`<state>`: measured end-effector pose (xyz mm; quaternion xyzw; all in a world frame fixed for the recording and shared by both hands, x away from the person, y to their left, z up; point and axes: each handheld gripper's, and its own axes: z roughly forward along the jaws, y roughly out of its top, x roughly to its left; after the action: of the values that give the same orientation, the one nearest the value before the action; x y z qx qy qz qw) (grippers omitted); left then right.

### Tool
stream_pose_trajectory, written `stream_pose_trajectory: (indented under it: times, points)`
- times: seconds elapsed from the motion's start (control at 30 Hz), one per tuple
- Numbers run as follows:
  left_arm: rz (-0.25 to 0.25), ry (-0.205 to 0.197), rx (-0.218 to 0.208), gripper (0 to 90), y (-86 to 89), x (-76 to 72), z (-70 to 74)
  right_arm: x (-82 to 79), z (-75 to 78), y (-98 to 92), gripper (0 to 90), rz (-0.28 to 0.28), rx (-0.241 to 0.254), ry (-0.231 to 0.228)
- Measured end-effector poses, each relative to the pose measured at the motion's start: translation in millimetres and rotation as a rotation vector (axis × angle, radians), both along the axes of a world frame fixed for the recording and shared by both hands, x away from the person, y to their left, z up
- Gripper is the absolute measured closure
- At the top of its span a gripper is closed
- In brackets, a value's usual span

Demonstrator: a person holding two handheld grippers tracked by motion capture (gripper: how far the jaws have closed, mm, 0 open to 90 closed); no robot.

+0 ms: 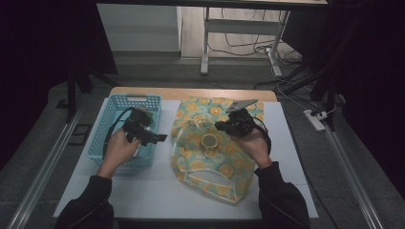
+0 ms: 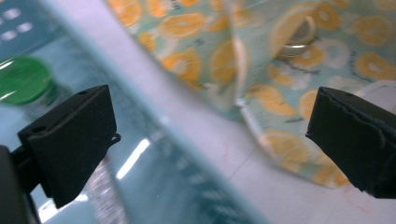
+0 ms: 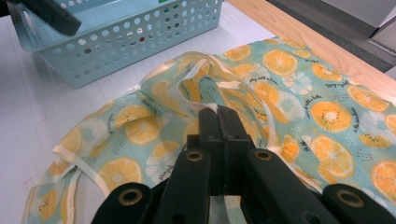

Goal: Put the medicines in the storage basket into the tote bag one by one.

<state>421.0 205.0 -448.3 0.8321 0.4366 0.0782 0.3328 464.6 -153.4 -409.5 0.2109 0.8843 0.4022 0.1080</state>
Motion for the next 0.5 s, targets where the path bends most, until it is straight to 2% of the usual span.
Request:
stream_pose_trajectory:
  times: [0.1,0.33,0.5]
  points:
    - [0.029,0.016,0.018,2.0,10.6,1.0,-3.5,-0.5,0.0,0.7,90.0,0.002,-0.004,-0.001]
    - [0.094,0.022,0.053,1.7,30.4,2.0,-10.9,-0.6,-0.1,1.1,90.0,0.001,-0.007,-0.003]
    - [0.124,0.045,0.055,1.8,41.2,5.9,-18.2,-0.8,0.1,1.2,90.0,0.003,-0.008,-0.004]
